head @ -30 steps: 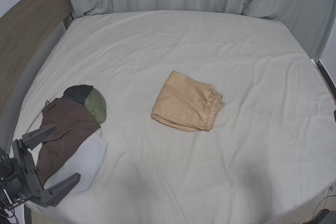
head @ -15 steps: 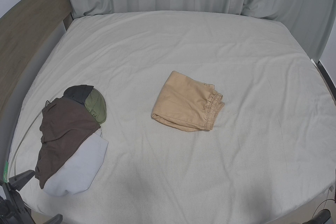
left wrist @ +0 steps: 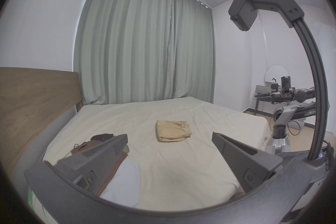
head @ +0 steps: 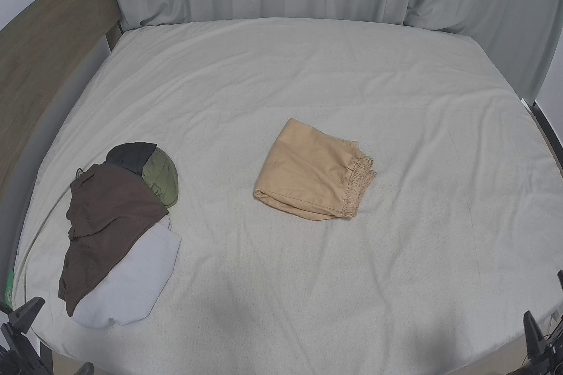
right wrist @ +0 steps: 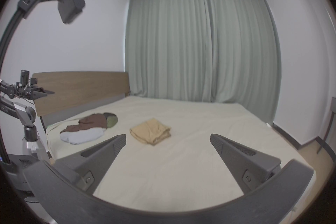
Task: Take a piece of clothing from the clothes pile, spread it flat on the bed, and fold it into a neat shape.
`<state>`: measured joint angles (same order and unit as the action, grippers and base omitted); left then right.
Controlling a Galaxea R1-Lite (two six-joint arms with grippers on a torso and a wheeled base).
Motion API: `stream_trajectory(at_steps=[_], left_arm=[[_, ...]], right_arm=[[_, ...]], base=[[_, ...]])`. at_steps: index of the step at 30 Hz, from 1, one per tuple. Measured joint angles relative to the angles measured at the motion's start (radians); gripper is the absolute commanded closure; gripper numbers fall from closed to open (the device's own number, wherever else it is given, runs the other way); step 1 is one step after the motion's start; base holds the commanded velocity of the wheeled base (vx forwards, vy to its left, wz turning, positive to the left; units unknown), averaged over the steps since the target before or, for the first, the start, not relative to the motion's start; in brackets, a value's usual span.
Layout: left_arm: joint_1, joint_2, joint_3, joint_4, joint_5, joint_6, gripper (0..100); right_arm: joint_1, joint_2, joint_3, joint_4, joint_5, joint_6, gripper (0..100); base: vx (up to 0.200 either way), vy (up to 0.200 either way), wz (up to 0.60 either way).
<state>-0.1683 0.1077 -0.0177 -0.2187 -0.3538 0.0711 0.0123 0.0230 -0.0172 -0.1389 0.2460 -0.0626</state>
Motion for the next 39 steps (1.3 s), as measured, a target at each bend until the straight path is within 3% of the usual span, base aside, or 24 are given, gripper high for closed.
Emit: stream_trajectory(at_steps=[3,8,11,21,32,39], left_arm=[[0.004,-0.009,0.0,0.033,0.03,0.0,0],[0.017,-0.017,0.0,0.092,0.073,0.0,0],[0.032,-0.019,0.0,0.115,0.103,-0.002,0],[0.101,-0.028,0.0,0.138,0.227,0.0,0],[0.167,-0.086,0.0,0.159,0.276,-0.007,0],[0.17,-0.093,0.0,0.225,0.381,-0.081,0]], right_arm=[[-0.001,-0.006,0.0,0.07,-0.038,0.007,0],[-0.001,-0.011,0.0,0.119,-0.212,0.039,0],[-0.001,-0.012,0.0,0.131,-0.266,0.054,0],[-0.002,-0.013,0.0,0.139,-0.237,0.058,0],[-0.002,-0.012,0.0,0.139,-0.234,0.057,0],[-0.002,-0.012,0.0,0.139,-0.235,0.06,0]], base=[[0.0,0.0,0.0],[0.0,0.0,0.0],[0.0,0.0,0.0],[0.0,0.0,0.0],[0.0,0.0,0.0],[0.0,0.0,0.0]])
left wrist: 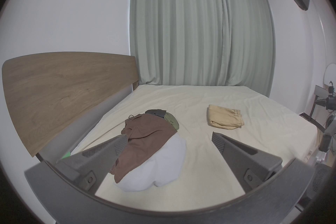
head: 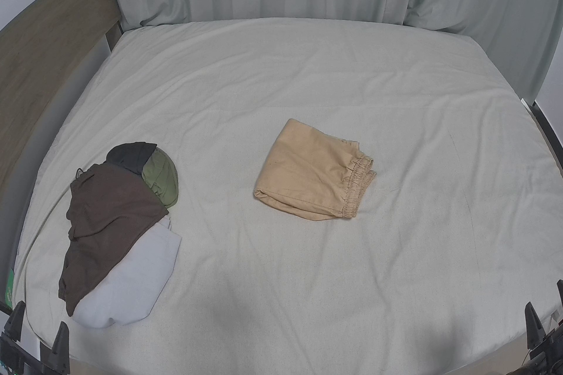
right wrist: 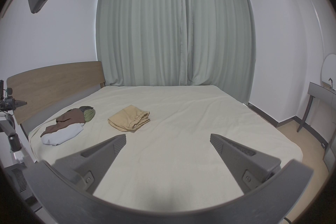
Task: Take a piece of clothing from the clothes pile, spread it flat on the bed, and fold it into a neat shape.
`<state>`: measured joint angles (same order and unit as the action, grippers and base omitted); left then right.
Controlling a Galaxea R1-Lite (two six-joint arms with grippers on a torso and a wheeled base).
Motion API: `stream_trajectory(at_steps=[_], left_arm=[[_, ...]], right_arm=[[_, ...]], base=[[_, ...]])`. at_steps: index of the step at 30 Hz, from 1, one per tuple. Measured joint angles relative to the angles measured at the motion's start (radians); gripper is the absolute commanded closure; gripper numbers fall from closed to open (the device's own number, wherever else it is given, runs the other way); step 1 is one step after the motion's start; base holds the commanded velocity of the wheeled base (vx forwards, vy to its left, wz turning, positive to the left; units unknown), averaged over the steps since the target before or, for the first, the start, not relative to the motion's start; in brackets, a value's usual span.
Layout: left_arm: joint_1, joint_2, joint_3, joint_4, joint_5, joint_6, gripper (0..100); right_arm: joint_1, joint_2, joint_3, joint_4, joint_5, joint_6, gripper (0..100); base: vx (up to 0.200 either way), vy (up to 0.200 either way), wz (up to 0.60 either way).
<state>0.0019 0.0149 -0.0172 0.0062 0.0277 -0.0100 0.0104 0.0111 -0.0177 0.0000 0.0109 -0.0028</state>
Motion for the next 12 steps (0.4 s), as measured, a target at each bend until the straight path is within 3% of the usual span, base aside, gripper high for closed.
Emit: stream_trajectory(at_steps=[12], left_arm=[[-0.001,-0.001,0.0,-0.006,-0.003,0.008,0]], right_arm=[[0.0,0.001,0.0,0.0,0.0,-0.001,0]], base=[[0.0,0.0,0.0]])
